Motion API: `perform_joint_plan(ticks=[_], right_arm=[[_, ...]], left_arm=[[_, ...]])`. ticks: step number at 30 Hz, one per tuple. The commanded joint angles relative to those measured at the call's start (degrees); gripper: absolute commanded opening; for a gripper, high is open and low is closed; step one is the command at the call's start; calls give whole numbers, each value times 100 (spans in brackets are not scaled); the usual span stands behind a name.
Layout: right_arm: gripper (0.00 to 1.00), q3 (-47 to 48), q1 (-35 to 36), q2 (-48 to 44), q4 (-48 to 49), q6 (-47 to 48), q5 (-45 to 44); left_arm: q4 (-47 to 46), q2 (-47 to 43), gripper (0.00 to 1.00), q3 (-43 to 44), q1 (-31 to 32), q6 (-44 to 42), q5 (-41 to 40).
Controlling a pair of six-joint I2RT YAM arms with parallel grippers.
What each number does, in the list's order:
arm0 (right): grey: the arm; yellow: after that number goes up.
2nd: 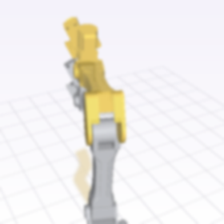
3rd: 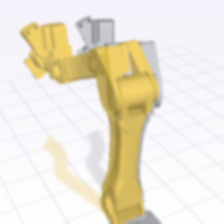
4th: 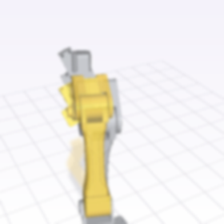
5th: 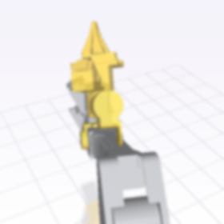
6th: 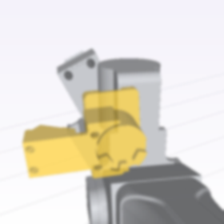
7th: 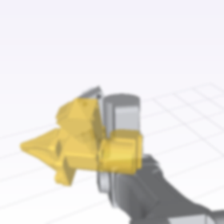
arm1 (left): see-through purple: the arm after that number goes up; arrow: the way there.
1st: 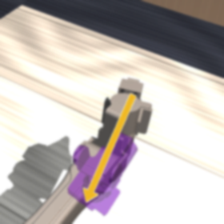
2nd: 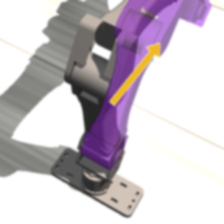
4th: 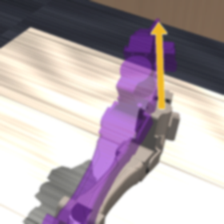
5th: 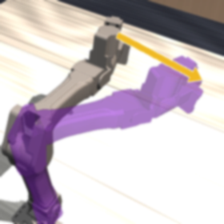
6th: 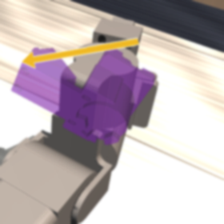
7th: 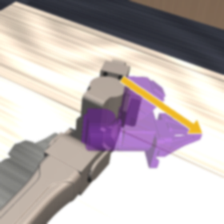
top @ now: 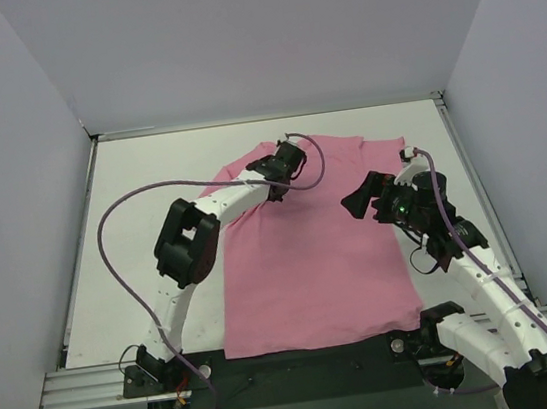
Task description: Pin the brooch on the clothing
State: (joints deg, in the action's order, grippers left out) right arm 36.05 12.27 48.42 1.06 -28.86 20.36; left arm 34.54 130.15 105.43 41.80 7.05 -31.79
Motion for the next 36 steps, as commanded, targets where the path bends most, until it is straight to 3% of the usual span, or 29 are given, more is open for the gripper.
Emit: perform_joint_plan(ticks=[1, 10, 23, 36], right_arm=[[100, -28, -58, -53, 114, -49, 3], [100, -63, -67, 229, 298, -93, 188], [100, -72, -67, 282, 307, -41, 153], [100, -90, -102, 255, 254, -5, 117]], left_arm=[[-878, -761, 0, -521, -225, 218, 902], [-1591, -1369, 0, -1253, -506, 350, 1606], [-897, -798, 0, -682, -296, -150, 88], [-1810, -393, 0, -1155, -208, -1336, -460]])
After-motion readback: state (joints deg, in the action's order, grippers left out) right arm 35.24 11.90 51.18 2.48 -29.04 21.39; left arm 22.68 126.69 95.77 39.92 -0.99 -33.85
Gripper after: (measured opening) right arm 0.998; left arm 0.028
